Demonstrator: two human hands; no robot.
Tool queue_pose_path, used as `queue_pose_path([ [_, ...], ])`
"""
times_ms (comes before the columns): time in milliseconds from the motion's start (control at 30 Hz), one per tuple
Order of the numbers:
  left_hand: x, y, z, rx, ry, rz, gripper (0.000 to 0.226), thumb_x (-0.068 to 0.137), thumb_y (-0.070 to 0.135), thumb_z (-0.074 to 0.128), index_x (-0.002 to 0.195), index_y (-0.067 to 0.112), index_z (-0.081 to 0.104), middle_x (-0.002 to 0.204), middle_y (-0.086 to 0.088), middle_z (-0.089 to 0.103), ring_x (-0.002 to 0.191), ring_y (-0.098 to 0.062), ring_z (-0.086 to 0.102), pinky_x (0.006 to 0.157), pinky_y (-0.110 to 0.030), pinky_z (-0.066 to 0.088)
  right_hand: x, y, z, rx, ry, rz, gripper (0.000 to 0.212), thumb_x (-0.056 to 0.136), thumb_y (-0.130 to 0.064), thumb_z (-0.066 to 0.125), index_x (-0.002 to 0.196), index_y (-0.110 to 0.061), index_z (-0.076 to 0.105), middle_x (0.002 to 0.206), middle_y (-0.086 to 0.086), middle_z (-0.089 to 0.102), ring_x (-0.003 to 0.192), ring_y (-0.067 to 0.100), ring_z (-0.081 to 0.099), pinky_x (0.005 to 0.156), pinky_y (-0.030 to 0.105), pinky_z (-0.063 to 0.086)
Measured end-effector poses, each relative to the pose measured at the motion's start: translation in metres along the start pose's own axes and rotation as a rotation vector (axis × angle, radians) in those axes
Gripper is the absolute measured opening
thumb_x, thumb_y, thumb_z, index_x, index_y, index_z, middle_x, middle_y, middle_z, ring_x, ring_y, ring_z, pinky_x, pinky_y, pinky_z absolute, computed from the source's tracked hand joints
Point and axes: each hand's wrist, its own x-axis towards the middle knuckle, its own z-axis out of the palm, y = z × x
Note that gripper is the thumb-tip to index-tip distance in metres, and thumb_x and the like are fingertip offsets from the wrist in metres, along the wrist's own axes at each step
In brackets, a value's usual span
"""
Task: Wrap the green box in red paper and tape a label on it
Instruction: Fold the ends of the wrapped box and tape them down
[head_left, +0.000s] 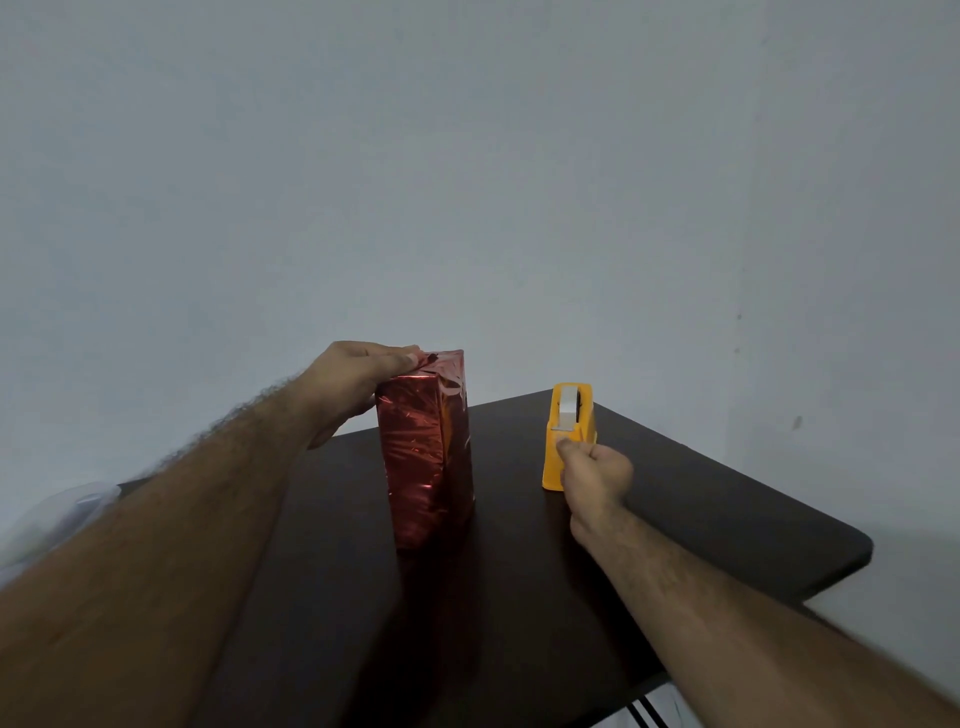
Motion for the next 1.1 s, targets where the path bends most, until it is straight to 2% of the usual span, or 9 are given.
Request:
queue_pose_path([
  [200, 0.001, -0.001, 0.002, 0.008, 0.017, -0.011, 0.023, 0.098, 0.029, 0.072, 0.116, 0.018, 0.081, 0.129, 0.016, 0.074, 0.123, -0.014, 0.066, 0.119, -0.052, 0.041, -0.002, -0.004, -0.003, -0.326, -0.022, 0.024, 0.016, 0.089, -0.01, 0.076, 0.076, -0.007, 0.067, 0.079, 0.005, 0.067, 0.07, 0.016, 0.061, 0.055, 0.024, 0.042],
  [300, -0.001, 0.0, 0.001, 0.01, 0.023, -0.004, 0.023, 0.098, 0.03, 0.073, 0.115, 0.017, 0.082, 0.128, 0.017, 0.074, 0.124, -0.014, 0.065, 0.118, -0.051, 0.041, -0.016, -0.009, 0.002, -0.172, -0.132, 0.014, 0.015, 0.088, -0.013, 0.081, 0.076, -0.009, 0.074, 0.079, 0.0, 0.07, 0.078, 0.015, 0.065, 0.064, 0.027, 0.047],
  [367, -0.003, 0.001, 0.003, -0.009, 0.033, 0.008, 0.022, 0.098, 0.027, 0.072, 0.115, 0.015, 0.082, 0.13, 0.015, 0.074, 0.123, -0.013, 0.065, 0.113, -0.042, 0.046, -0.031, -0.021, 0.008, 0.01, -0.221, -0.017, 0.014, 0.088, -0.014, 0.082, 0.076, -0.011, 0.076, 0.077, -0.004, 0.071, 0.081, 0.013, 0.066, 0.07, 0.024, 0.046],
  [467, -0.005, 0.002, 0.012, -0.045, 0.055, 0.056, 0.024, 0.099, 0.018, 0.071, 0.119, 0.006, 0.079, 0.136, 0.003, 0.071, 0.118, -0.004, 0.066, 0.095, -0.017, 0.048, -0.04, -0.061, 0.024, 0.188, -0.299, 0.03, 0.015, 0.089, -0.019, 0.083, 0.082, -0.015, 0.07, 0.067, -0.01, 0.06, 0.062, 0.007, 0.048, 0.059, 0.024, 0.037],
  [567, -0.007, 0.0, 0.022, -0.05, 0.089, 0.085, 0.022, 0.098, 0.011, 0.072, 0.116, 0.001, 0.079, 0.138, -0.005, 0.069, 0.125, -0.007, 0.064, 0.095, -0.013, 0.046, -0.034, -0.111, 0.045, 0.167, -0.428, 0.128, 0.016, 0.088, -0.02, 0.081, 0.089, -0.014, 0.066, 0.053, -0.009, 0.04, 0.045, 0.01, 0.031, 0.048, 0.025, 0.026],
  [700, -0.012, 0.006, 0.027, -0.031, 0.155, 0.067, 0.013, 0.092, 0.009, 0.076, 0.101, 0.007, 0.084, 0.117, 0.003, 0.074, 0.123, -0.006, 0.065, 0.106, -0.025, 0.049, -0.043, -0.167, 0.062, -0.065, -0.621, 0.181, 0.01, 0.091, -0.022, 0.072, 0.096, -0.016, 0.067, 0.064, -0.007, 0.036, 0.042, 0.01, 0.023, 0.052, 0.027, 0.023],
  [833, -0.015, 0.014, 0.024, 0.025, 0.2, 0.001, 0.012, 0.08, 0.016, 0.084, 0.092, 0.015, 0.087, 0.1, 0.001, 0.082, 0.103, -0.017, 0.077, 0.1, -0.039, 0.06, -0.056, -0.195, 0.064, -0.253, -0.697, 0.235, 0.005, 0.093, -0.022, 0.069, 0.097, -0.019, 0.068, 0.047, -0.009, 0.027, 0.047, 0.011, 0.022, 0.058, 0.029, 0.022],
  [967, -0.014, 0.032, 0.016, 0.238, 0.173, -0.095, 0.036, 0.058, 0.04, 0.08, 0.085, 0.016, 0.085, 0.097, -0.004, 0.082, 0.102, -0.025, 0.077, 0.095, -0.05, 0.062, -0.058, -0.199, 0.067, -0.372, -0.674, 0.241, 0.01, 0.093, -0.023, 0.069, 0.1, -0.018, 0.074, 0.053, -0.008, 0.02, 0.044, 0.011, 0.024, 0.058, 0.029, 0.024],
  [1100, -0.012, 0.044, 0.016, 0.389, 0.131, -0.107, 0.054, 0.057, 0.045, 0.077, 0.099, 0.012, 0.084, 0.104, -0.007, 0.081, 0.106, -0.024, 0.075, 0.097, -0.048, 0.06, -0.057, -0.197, 0.068, -0.437, -0.67, 0.265, 0.011, 0.094, -0.023, 0.069, 0.103, -0.02, 0.075, 0.05, -0.009, 0.021, 0.044, 0.01, 0.025, 0.06, 0.029, 0.023],
])
